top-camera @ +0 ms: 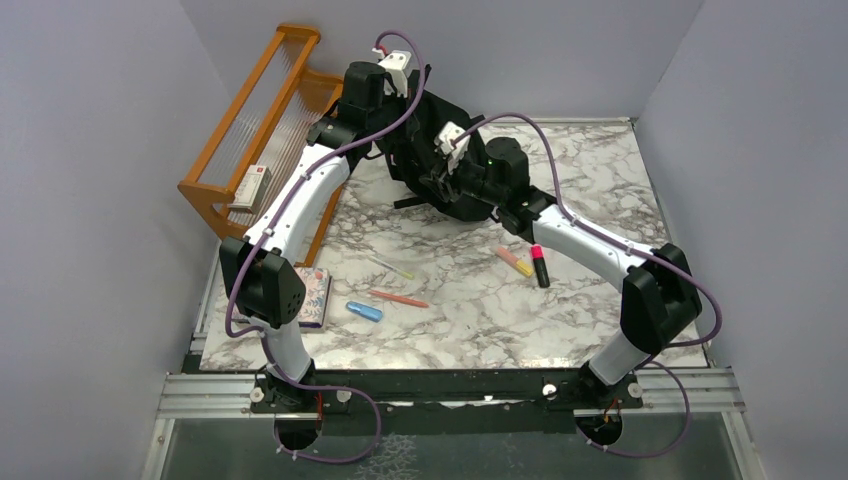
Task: Pack the student bag
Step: Unzip the student bag at the center of the board.
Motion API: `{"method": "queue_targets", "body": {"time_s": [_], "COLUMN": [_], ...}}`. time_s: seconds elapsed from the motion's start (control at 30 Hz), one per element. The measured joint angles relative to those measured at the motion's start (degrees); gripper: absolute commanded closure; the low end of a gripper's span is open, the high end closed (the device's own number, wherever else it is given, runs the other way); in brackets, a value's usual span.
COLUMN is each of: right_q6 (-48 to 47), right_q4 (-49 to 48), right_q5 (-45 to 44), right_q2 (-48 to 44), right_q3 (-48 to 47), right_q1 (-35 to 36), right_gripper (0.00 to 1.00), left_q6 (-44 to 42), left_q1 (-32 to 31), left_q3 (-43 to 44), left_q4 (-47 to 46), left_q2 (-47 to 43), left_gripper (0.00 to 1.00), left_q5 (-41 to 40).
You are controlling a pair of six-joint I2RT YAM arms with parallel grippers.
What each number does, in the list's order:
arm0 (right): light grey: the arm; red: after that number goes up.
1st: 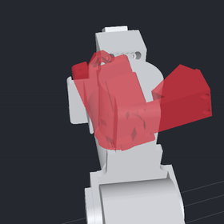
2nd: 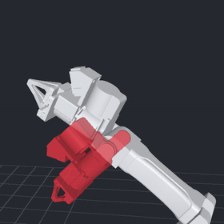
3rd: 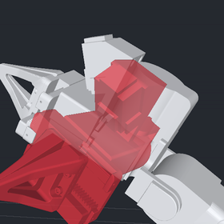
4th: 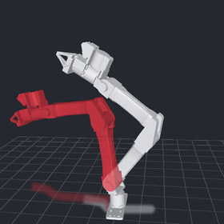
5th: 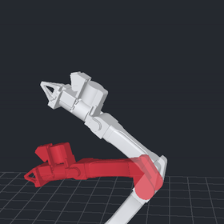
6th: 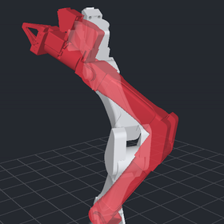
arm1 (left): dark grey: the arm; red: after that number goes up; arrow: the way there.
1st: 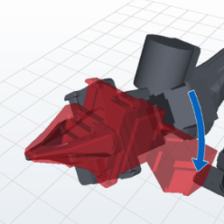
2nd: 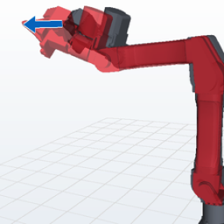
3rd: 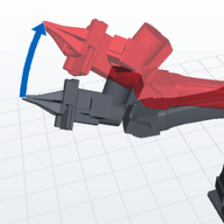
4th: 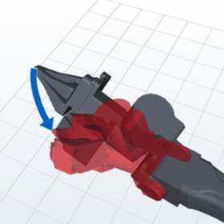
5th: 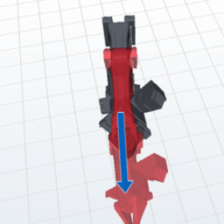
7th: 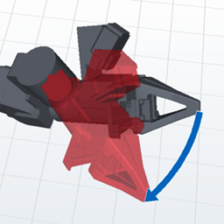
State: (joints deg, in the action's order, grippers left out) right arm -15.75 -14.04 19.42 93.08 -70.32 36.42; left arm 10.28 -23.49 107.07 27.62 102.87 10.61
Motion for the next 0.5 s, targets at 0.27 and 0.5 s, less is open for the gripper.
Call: {"method": "queue_targets", "body": {"time_s": [0.27, 0.5], "right_q6": [-0.63, -0.66], "right_q4": [0.46, 0.46], "right_q5": [0.0, -0.02], "right_q2": [0.0, -1.03], "right_q3": [0.55, 1.6], "right_q1": [0.0, 0.0], "right_gripper": [0.99, 0.99], "left_q6": [-0.02, -0.15], "left_q1": [0.0, 0.0], "left_q3": [0.0, 0.0], "left_q4": [0.04, 0.96], "left_q2": [0.0, 0.02], "left_gripper": [1.0, 1.0], "left_q5": [0.0, 0.0]}}
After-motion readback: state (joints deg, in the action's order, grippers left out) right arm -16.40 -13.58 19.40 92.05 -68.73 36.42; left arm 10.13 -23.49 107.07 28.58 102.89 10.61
